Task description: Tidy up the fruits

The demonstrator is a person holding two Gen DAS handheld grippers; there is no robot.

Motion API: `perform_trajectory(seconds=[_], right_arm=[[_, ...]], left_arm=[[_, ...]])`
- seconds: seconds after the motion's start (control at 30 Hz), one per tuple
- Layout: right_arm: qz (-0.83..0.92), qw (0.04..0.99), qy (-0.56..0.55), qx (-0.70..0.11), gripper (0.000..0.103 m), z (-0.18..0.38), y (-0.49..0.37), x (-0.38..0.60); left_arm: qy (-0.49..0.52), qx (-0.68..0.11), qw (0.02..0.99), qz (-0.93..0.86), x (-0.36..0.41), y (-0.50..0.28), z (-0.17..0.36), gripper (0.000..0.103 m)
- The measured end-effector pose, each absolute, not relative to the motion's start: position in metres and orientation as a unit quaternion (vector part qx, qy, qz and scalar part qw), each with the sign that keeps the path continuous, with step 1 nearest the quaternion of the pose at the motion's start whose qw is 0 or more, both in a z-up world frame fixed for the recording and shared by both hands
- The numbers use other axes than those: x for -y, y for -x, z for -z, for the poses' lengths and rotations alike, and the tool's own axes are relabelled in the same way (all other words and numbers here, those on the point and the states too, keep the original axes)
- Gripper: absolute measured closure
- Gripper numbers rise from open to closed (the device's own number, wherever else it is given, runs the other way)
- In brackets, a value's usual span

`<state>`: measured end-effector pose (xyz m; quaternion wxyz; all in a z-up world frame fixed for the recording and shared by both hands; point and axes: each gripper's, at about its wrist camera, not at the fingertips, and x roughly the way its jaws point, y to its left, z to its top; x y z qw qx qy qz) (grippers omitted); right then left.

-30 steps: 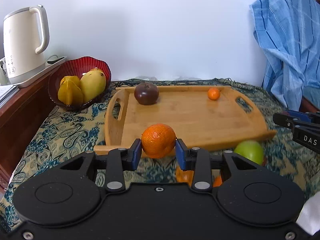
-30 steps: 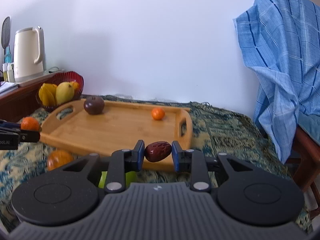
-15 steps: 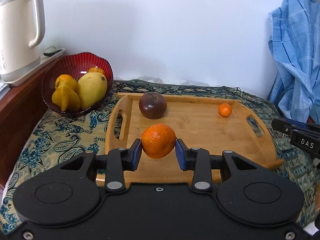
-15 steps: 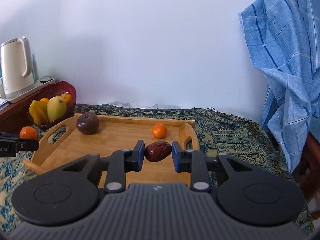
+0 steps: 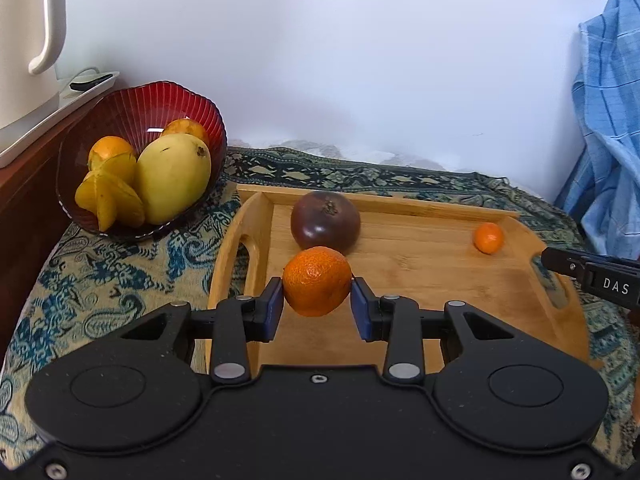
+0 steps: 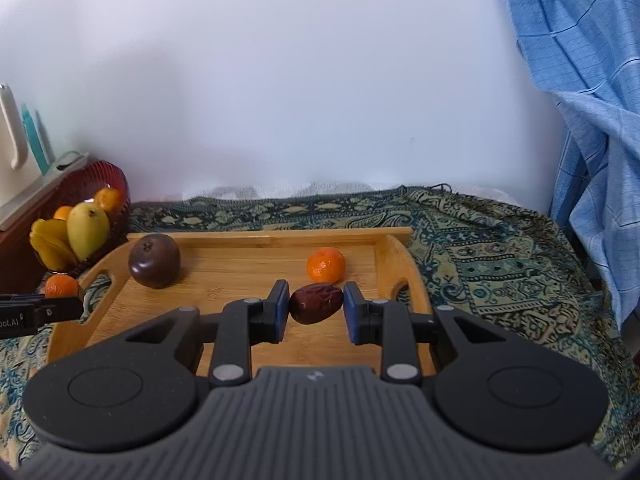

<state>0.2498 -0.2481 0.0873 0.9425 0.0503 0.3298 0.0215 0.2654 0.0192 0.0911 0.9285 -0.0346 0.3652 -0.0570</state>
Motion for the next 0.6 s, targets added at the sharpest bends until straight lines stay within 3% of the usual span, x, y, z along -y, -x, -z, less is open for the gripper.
perform_trajectory(seconds=[0.6], right_arm=[[-0.018,0.917,-0.07,-0.391,0.069,-0.048,-0.31,0.251]], left_arm=[[0.034,-0.403,0.913,0.047,-0.013,-0.331,-0.057,0.068]])
